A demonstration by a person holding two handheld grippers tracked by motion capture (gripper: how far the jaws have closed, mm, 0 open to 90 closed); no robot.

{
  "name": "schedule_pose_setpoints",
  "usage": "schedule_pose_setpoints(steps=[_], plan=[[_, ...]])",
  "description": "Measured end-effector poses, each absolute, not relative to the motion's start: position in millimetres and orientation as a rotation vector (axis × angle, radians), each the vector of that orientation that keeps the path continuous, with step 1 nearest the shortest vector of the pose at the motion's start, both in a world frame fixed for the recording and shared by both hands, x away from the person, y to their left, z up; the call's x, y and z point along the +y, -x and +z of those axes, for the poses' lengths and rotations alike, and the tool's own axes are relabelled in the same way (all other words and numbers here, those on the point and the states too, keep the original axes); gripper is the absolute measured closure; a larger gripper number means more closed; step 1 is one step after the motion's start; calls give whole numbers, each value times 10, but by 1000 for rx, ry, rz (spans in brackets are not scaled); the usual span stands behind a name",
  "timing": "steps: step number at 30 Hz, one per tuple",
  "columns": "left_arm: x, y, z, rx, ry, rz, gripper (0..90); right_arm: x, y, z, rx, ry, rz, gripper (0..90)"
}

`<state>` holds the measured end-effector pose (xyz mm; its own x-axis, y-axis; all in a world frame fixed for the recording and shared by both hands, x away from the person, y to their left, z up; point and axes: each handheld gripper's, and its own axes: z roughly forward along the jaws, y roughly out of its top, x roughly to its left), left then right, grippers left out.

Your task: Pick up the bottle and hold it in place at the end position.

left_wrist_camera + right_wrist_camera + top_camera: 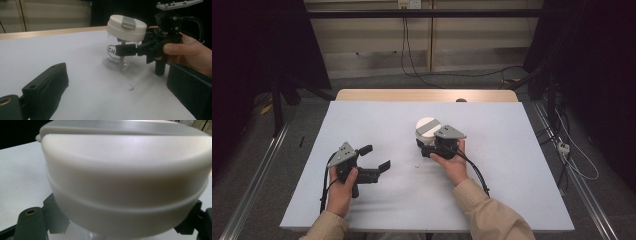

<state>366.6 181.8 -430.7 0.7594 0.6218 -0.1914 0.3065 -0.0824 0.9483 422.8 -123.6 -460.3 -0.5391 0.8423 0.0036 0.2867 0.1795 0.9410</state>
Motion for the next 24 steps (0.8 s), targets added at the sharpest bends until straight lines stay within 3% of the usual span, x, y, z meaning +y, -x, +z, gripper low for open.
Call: schedule_pose_setpoints(steps=[24], plan=[[1627, -3776, -4269, 719, -1670, 277, 35, -1239, -4241, -4611, 1928, -1063, 1365, 185]])
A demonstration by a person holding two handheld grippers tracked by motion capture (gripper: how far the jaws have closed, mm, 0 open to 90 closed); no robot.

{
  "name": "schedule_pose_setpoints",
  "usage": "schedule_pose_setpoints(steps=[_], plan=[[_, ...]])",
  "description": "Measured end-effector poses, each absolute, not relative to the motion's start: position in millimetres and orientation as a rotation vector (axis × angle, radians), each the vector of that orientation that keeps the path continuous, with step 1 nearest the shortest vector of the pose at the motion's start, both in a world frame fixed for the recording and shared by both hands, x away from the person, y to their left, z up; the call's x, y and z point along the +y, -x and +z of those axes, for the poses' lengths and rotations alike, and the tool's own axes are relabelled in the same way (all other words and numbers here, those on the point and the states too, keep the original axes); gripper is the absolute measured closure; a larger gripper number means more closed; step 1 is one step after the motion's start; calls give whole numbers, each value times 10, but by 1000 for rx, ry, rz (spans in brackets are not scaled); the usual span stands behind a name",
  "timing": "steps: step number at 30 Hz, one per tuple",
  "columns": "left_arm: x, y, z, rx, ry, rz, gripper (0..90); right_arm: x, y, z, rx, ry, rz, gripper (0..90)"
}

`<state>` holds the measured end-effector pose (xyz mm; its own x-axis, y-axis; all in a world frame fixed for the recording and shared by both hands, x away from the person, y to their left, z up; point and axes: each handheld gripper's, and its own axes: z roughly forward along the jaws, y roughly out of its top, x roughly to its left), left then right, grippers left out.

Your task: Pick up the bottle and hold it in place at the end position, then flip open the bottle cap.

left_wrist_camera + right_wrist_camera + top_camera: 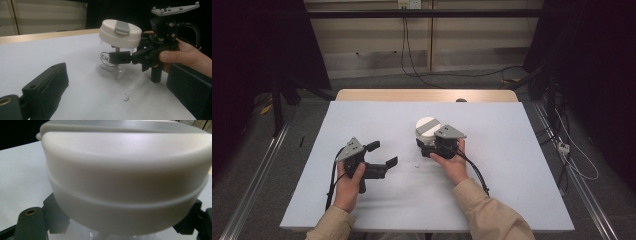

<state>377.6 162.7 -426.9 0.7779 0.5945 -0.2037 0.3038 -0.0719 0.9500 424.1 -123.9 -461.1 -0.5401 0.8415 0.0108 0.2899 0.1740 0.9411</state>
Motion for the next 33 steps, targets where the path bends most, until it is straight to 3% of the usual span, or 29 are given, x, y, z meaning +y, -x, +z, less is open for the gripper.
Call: schedule_pose_setpoints(steps=[33], plan=[[1393, -3930, -4233, 714, -1690, 279, 36, -1237, -4242, -4612, 1932, -1063, 1360, 185]])
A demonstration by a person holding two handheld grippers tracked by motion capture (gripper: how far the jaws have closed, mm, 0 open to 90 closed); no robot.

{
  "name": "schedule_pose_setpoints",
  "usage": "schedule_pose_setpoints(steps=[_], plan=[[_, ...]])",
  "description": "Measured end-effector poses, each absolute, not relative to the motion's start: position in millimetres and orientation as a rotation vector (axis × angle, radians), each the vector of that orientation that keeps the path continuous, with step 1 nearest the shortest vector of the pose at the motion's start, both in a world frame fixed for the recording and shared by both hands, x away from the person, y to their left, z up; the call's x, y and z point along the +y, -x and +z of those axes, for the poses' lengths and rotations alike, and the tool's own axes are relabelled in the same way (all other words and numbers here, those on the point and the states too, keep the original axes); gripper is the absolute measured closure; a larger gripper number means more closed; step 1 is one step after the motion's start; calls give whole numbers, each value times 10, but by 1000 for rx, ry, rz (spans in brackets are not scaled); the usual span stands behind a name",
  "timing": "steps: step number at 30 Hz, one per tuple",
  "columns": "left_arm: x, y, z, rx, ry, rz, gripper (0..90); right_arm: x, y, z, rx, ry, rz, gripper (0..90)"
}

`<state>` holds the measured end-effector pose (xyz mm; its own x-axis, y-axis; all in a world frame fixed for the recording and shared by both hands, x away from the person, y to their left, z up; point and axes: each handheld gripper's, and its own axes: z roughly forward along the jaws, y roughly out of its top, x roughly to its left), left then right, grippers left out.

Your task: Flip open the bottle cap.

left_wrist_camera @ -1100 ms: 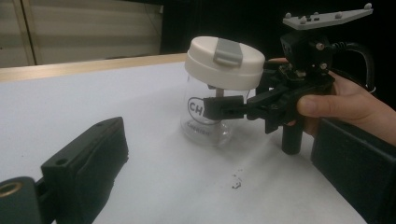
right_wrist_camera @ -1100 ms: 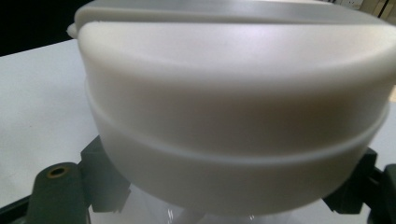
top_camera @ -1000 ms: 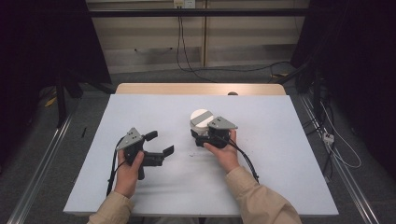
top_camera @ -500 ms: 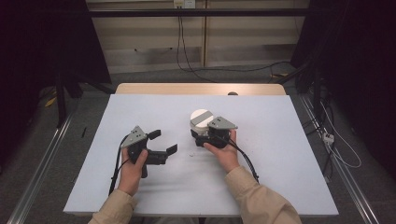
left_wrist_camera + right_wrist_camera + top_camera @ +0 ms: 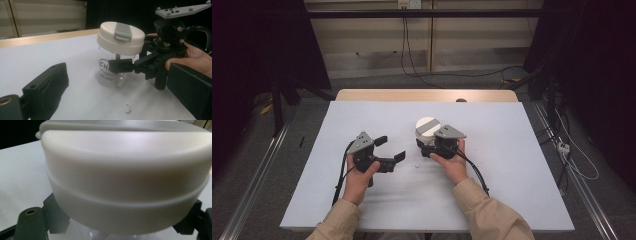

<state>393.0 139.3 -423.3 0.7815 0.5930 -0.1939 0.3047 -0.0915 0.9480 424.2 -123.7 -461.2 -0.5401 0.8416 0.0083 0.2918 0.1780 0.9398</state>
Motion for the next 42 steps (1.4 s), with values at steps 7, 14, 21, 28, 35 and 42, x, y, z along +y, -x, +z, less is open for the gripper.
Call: schedule_pose_setpoints(steps=[7, 14, 21, 28, 35, 42], plan=[[1310, -3972, -4200, 707, -1712, 277, 53, -1236, -4243, -4613, 1932, -1062, 1359, 185], [1228, -4024, -4161, 726, -1710, 273, 185, -1233, -4239, -4614, 1931, -1061, 1357, 185], [1194, -4085, -4151, 735, -1735, 278, 340, -1234, -4241, -4615, 1931, -1062, 1357, 185], [1111, -4135, -4152, 728, -1763, 254, 518, -1234, -4240, -4615, 1931, -1062, 1356, 185], [1064, -4188, -4157, 707, -1788, 227, 741, -1235, -4242, -4615, 1932, -1063, 1358, 185], [1013, -4236, -4128, 693, -1804, 201, 887, -1234, -4242, -4615, 1933, -1063, 1356, 185]])
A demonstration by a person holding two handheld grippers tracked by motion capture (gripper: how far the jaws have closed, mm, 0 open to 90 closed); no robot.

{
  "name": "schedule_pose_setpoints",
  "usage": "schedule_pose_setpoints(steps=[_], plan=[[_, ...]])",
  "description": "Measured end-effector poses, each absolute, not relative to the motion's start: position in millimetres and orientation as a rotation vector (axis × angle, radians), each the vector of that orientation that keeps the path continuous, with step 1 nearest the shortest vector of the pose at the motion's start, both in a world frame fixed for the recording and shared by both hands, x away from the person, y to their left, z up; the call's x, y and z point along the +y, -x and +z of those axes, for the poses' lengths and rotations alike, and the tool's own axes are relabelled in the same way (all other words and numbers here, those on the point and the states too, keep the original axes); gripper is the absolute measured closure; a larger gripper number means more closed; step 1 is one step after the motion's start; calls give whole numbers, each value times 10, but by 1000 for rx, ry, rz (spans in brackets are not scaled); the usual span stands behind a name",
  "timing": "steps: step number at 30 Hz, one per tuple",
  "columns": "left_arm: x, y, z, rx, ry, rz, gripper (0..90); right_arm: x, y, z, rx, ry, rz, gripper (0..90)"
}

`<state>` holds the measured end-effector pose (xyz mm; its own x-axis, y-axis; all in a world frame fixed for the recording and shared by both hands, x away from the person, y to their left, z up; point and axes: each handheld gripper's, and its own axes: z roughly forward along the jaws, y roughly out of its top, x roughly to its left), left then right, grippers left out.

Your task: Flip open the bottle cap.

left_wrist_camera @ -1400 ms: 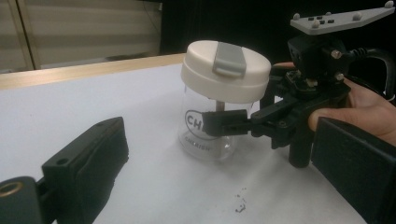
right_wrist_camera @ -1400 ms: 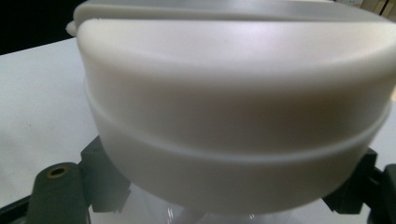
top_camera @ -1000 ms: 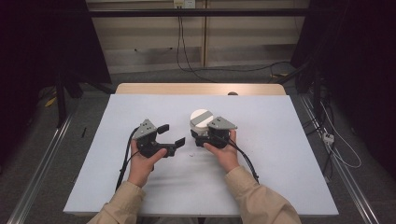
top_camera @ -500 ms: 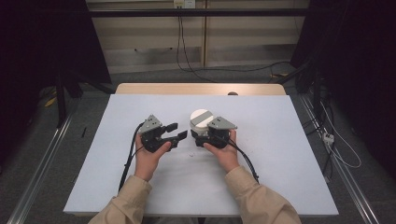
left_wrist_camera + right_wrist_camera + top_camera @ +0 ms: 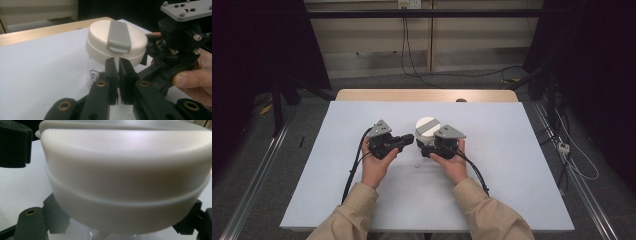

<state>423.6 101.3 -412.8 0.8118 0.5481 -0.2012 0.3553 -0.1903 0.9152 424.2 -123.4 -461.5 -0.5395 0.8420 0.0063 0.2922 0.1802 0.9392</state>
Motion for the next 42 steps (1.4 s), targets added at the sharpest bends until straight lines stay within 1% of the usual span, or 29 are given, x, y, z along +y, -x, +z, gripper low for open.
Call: schedule_pose_setpoints(steps=[1, 7, 21, 26, 42], plan=[[1006, -4240, -4130, 697, -1806, 201, 900, -1235, -4242, -4616, 1933, -1063, 1356, 185], [987, -4271, -4161, 721, -1815, 203, 900, -1234, -4242, -4615, 1933, -1064, 1356, 185], [920, -4301, -4106, 706, -1836, 212, 900, -1235, -4244, -4616, 1935, -1064, 1357, 185], [919, -4304, -4102, 712, -1817, 209, 900, -1234, -4243, -4616, 1935, -1064, 1356, 185], [858, -4354, -3934, 701, -1806, 212, 900, -1230, -4240, -4616, 1937, -1064, 1352, 185]])
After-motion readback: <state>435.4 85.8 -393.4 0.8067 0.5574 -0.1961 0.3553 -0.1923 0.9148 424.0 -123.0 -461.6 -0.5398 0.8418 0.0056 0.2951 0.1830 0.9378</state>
